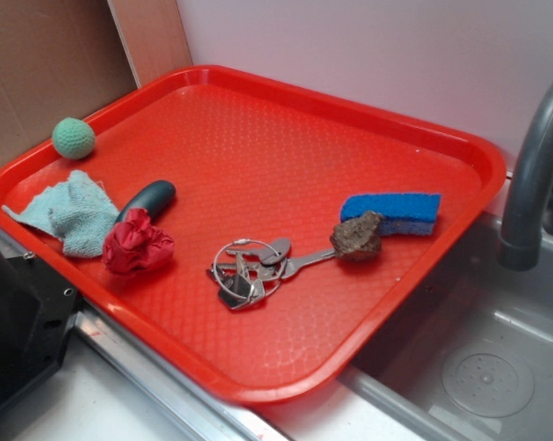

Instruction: Grab the rock.

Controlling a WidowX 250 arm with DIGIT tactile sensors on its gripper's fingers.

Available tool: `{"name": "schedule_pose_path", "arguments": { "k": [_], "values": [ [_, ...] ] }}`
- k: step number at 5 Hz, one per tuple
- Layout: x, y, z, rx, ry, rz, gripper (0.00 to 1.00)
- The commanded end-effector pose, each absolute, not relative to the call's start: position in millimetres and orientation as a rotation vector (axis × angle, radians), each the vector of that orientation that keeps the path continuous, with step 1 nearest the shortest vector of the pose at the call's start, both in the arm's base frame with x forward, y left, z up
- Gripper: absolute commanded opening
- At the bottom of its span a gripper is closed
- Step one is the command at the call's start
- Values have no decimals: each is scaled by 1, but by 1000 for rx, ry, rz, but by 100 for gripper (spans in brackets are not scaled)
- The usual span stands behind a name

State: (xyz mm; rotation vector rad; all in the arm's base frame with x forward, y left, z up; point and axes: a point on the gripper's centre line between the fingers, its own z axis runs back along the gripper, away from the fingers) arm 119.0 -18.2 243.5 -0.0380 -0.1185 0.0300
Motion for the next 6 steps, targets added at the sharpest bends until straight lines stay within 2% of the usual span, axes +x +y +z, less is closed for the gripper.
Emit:
{"name": "schedule_pose_path", "arguments": {
  "k": [1, 2, 5, 6],
  "values": [
    [119, -18, 244, -38, -119, 30, 100],
    [150, -55, 216, -224, -121, 211, 100],
    [150, -55, 216, -224, -121, 211, 100],
    [175, -69, 174, -168, -87, 185, 100]
  ]
}}
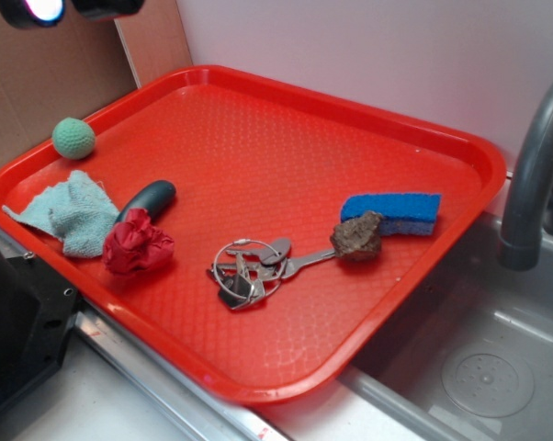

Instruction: Grab the rock.

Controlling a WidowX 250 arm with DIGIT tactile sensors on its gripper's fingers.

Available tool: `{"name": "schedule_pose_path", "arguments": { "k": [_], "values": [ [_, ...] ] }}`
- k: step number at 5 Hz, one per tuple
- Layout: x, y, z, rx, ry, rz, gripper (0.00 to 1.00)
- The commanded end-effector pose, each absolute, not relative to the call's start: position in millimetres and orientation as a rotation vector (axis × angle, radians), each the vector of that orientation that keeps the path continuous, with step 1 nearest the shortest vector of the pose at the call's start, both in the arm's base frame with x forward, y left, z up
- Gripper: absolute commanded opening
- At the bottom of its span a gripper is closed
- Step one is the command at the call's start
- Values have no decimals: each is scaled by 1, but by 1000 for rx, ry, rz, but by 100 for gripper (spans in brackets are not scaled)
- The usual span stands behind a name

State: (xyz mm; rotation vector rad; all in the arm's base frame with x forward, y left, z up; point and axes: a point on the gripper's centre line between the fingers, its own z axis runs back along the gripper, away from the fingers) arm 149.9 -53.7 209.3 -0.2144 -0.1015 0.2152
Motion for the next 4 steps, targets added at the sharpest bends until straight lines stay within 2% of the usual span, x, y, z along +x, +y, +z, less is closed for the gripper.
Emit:
{"name": "schedule_pose_path", "arguments": {
  "k": [1, 2, 3, 4],
  "values": [
    [197, -100, 139, -123, -112, 170, 100],
    [210, -124, 109, -87, -72, 130, 100],
    [220, -135, 97, -62, -54, 92, 100],
    [232, -146, 82, -84, -69, 64, 100]
  ]
}}
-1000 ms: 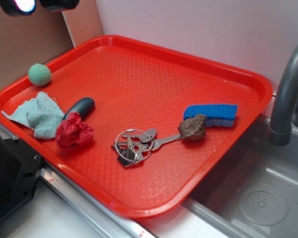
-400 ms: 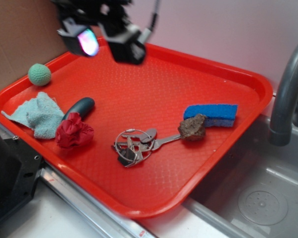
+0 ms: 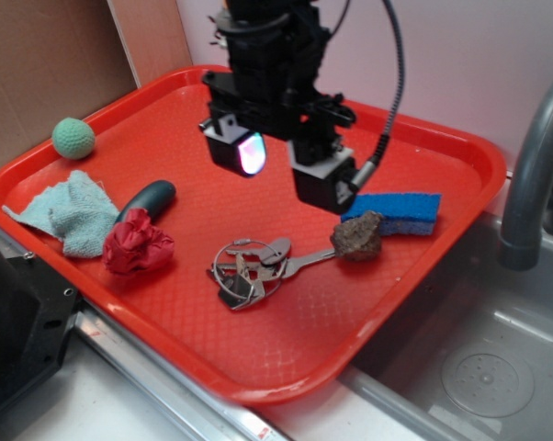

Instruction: Grab the rock.

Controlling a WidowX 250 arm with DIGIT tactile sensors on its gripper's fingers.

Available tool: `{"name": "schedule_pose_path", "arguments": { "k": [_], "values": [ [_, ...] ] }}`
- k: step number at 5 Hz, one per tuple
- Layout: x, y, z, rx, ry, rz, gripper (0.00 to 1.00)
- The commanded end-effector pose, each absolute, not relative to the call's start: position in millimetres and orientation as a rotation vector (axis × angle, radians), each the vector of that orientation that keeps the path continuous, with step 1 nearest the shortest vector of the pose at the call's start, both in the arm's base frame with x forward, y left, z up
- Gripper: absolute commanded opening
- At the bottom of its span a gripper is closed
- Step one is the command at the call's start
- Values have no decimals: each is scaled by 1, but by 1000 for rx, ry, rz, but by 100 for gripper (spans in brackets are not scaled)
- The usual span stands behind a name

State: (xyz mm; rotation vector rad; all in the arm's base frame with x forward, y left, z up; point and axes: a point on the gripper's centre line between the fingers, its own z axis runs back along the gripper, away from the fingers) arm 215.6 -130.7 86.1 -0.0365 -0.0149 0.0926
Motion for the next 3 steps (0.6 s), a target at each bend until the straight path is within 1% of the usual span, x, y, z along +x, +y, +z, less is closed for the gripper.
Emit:
{"name": "schedule_pose_path", "arguments": {
  "k": [1, 2, 3],
  "values": [
    [246, -153, 69, -74, -59, 53, 100],
    [253, -163, 50, -79, -15, 32, 100],
    [256, -170, 40, -96, -3, 17, 100]
  ]
}}
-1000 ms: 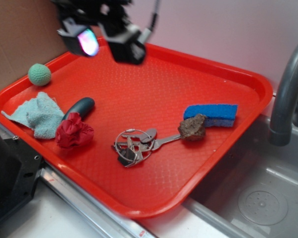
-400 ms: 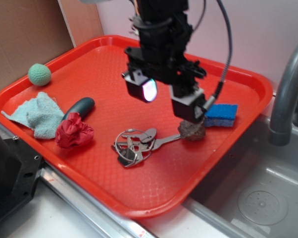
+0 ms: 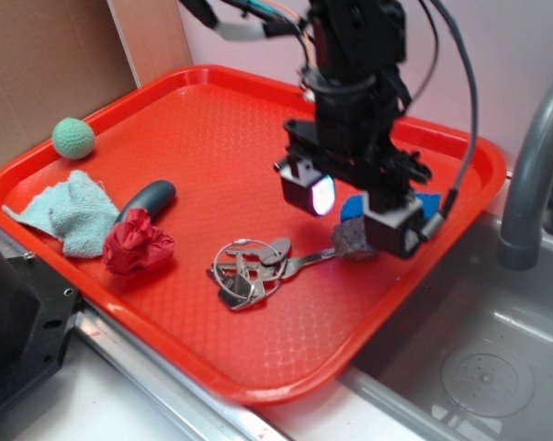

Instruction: Grab the rock.

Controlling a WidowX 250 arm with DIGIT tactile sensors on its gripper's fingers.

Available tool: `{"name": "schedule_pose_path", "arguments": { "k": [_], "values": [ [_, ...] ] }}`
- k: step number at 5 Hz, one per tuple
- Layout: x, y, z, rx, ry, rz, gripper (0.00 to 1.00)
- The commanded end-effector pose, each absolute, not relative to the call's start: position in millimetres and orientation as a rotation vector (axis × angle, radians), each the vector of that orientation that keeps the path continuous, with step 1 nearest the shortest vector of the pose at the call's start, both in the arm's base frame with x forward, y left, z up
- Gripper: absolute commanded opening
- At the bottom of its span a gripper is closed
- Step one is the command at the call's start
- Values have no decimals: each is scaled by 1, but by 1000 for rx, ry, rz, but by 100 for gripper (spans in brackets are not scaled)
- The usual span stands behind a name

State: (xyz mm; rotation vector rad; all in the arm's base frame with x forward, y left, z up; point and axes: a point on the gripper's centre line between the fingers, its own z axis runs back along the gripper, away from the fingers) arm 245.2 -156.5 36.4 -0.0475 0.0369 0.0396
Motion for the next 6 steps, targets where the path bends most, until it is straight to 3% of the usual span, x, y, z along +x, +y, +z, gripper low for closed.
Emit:
{"name": "schedule_pose_path", "arguments": {
  "k": [1, 2, 3, 4, 5, 6],
  "values": [
    [256, -176, 36, -101, 20, 10, 100],
    [249, -171, 34, -85, 53, 11, 45],
    [234, -161, 37, -88, 83, -4, 0],
    [223, -150, 52, -66, 90, -11, 0],
    [217, -134, 100, -28, 54, 11, 0],
    [206, -99, 149, -68, -55, 59, 0]
  ]
}}
